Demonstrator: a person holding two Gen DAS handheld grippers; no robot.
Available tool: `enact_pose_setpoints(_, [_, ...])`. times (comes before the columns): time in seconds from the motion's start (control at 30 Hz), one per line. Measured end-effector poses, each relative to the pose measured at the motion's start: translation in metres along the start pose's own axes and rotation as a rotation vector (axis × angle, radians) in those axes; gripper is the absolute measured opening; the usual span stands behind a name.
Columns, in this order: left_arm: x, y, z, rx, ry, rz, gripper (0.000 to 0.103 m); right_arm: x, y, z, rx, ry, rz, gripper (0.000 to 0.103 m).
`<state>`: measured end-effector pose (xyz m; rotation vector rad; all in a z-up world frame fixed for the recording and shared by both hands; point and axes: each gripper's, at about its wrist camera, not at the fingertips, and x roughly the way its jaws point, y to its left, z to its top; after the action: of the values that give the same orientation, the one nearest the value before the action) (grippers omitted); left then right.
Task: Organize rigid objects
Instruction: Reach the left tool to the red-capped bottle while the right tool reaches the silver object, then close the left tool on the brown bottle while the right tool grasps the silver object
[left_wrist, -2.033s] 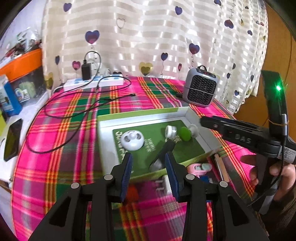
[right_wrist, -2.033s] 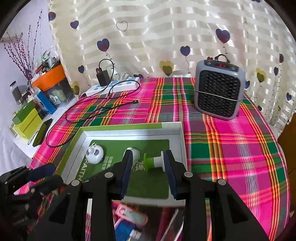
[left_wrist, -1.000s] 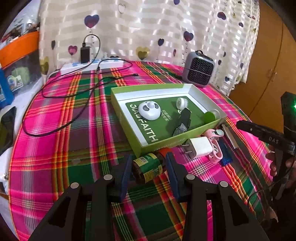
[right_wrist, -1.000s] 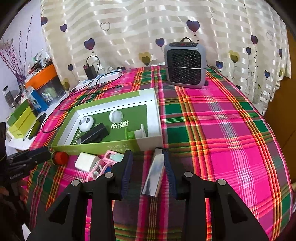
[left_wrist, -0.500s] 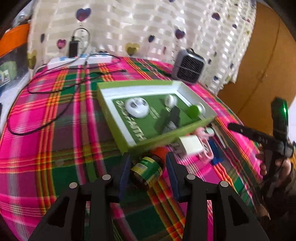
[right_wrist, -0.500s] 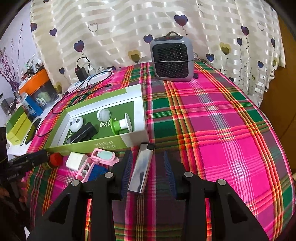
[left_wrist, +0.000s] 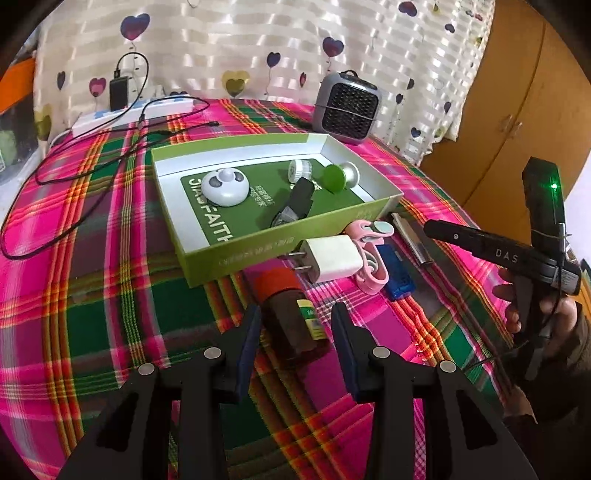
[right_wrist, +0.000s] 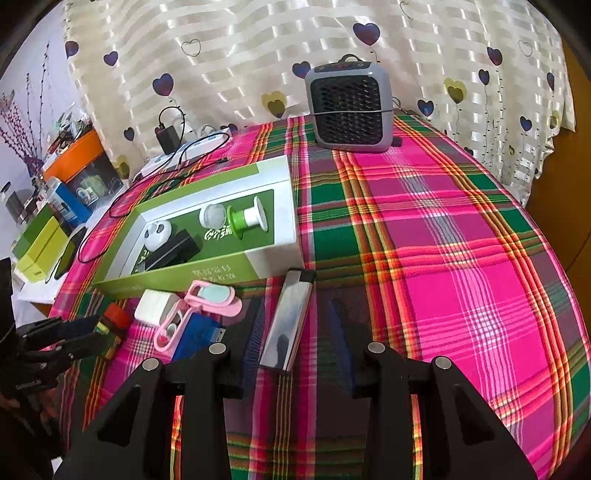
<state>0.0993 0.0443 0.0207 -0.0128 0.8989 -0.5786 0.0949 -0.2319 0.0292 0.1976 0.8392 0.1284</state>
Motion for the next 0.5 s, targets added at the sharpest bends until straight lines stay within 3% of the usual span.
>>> enact_pose_setpoints(0.23, [0.004,-0.009,-0.002,0.0,0.017,0.017,0.037,0.007,0.005,-0.003,-0.03,0.031,-0.004,0.036])
enact_pose_setpoints(0.5, [0.013,-0.015,-0.006,0.001,0.044,0.075,0.037,0.015,0.015,-0.002,-0.133,0.043,-0.107,0.036])
